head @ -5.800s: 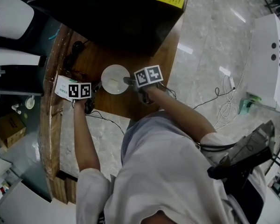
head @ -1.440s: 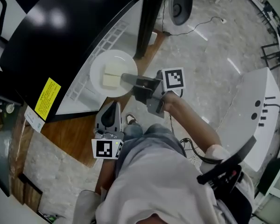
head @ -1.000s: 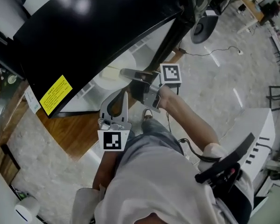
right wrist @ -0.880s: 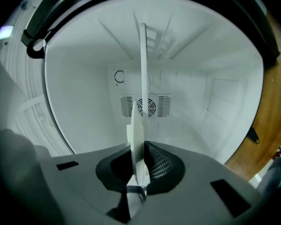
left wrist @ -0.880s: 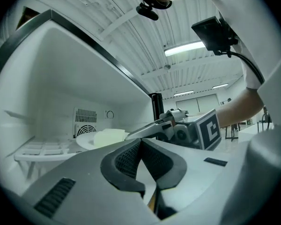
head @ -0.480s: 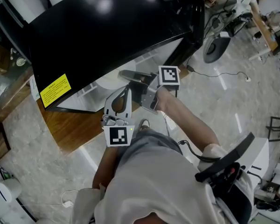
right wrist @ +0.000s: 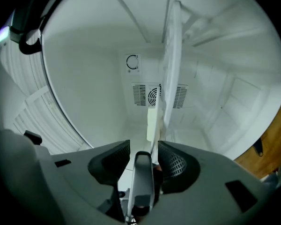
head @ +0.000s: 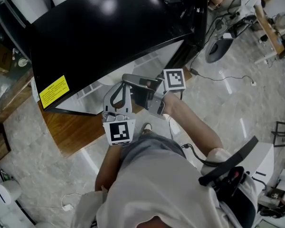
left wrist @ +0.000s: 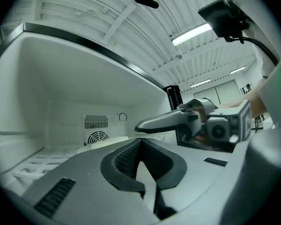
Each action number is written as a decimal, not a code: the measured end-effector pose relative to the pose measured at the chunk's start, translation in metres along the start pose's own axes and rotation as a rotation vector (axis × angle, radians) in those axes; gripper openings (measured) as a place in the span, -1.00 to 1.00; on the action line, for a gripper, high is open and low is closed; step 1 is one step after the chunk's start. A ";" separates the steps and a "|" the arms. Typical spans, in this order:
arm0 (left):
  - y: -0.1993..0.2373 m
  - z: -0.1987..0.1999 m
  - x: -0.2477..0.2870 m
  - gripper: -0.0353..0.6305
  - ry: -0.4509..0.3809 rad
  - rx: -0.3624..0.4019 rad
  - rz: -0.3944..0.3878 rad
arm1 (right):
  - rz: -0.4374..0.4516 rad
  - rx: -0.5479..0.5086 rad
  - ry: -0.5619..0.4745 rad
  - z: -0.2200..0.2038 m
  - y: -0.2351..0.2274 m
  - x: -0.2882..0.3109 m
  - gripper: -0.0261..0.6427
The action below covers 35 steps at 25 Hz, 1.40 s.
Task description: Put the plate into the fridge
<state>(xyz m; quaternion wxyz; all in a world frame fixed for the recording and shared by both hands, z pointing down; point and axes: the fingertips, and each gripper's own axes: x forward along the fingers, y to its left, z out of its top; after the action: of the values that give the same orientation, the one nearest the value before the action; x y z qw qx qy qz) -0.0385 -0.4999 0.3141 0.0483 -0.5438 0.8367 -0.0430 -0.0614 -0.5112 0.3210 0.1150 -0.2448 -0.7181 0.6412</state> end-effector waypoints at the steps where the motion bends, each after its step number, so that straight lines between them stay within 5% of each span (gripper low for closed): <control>1: 0.006 0.000 0.000 -0.84 0.003 -0.005 0.013 | 0.024 -0.006 -0.014 -0.002 0.005 -0.004 -0.40; 4: 0.020 -0.004 0.003 -0.84 0.015 -0.005 0.043 | 0.013 -0.181 -0.050 -0.007 0.012 -0.016 -0.43; 9: 0.028 -0.008 -0.004 -0.84 0.028 -0.014 0.061 | -0.427 -1.005 -0.035 -0.009 -0.009 -0.020 -0.80; 11: 0.028 -0.010 -0.008 -0.84 0.033 -0.030 0.069 | -0.518 -1.210 -0.038 -0.008 -0.006 -0.013 -0.82; 30: 0.026 -0.018 0.013 -0.84 0.050 -0.089 0.085 | -0.558 -1.352 -0.060 0.015 -0.007 -0.004 -0.85; 35: 0.004 -0.014 -0.007 -0.84 0.051 -0.101 0.152 | -0.508 -1.382 -0.065 -0.004 -0.008 -0.025 -0.85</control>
<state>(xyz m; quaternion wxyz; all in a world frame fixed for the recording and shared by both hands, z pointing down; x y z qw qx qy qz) -0.0408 -0.4920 0.3274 0.0028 -0.4790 0.8777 -0.0108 -0.0402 -0.5209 0.3335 0.0581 -0.0682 -0.9960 0.0030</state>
